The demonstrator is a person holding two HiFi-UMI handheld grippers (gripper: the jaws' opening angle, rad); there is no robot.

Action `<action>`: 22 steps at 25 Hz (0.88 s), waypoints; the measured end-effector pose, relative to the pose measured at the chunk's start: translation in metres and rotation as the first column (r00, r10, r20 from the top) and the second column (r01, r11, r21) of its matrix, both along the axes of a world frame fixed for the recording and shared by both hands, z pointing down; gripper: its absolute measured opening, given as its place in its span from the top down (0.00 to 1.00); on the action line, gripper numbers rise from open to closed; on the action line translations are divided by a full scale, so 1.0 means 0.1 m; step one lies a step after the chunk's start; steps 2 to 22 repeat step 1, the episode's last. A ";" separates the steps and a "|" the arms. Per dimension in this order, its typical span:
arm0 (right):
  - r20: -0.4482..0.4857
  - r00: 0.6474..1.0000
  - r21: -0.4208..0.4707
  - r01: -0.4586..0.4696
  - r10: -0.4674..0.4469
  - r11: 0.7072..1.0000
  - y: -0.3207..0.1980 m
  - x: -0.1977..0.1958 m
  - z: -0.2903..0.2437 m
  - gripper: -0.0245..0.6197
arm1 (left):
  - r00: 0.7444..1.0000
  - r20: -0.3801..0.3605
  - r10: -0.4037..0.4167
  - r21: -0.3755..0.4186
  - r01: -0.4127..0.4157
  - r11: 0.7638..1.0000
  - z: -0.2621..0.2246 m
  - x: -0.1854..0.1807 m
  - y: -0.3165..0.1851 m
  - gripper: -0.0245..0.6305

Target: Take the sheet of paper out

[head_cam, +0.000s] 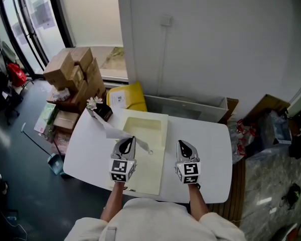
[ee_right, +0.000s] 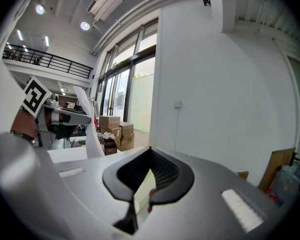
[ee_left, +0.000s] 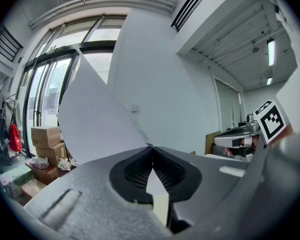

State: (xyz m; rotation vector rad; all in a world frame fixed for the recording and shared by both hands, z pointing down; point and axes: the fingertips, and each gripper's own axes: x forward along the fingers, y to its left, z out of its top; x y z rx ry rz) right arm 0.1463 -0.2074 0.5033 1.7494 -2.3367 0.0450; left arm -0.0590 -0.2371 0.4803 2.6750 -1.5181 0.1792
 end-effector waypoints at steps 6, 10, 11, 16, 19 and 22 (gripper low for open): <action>0.000 1.000 0.000 -0.001 0.001 1.000 0.00 0.00 0.01 0.96 | 1.000 0.000 0.001 -0.001 -0.001 1.000 0.01 0.00 0.00 0.96; 0.000 1.000 0.000 -0.001 0.001 1.000 0.00 0.00 0.01 0.96 | 1.000 0.000 0.001 -0.001 -0.001 1.000 0.01 0.00 0.00 0.96; 0.000 1.000 0.000 -0.001 0.001 1.000 0.00 0.00 0.01 0.96 | 1.000 0.000 0.001 -0.001 -0.001 1.000 0.01 0.00 0.00 0.96; 0.000 1.000 0.000 -0.001 0.001 1.000 0.00 0.00 0.01 0.96 | 1.000 0.000 0.001 -0.001 -0.001 1.000 0.01 0.00 0.00 0.96; 0.000 1.000 0.000 -0.001 0.001 1.000 0.00 0.00 0.01 0.96 | 1.000 0.000 0.001 -0.001 -0.001 1.000 0.01 0.00 0.00 0.96; 0.000 1.000 0.000 -0.001 0.001 1.000 0.00 0.00 0.01 0.96 | 1.000 0.000 0.001 -0.001 -0.001 1.000 0.01 0.00 0.00 0.96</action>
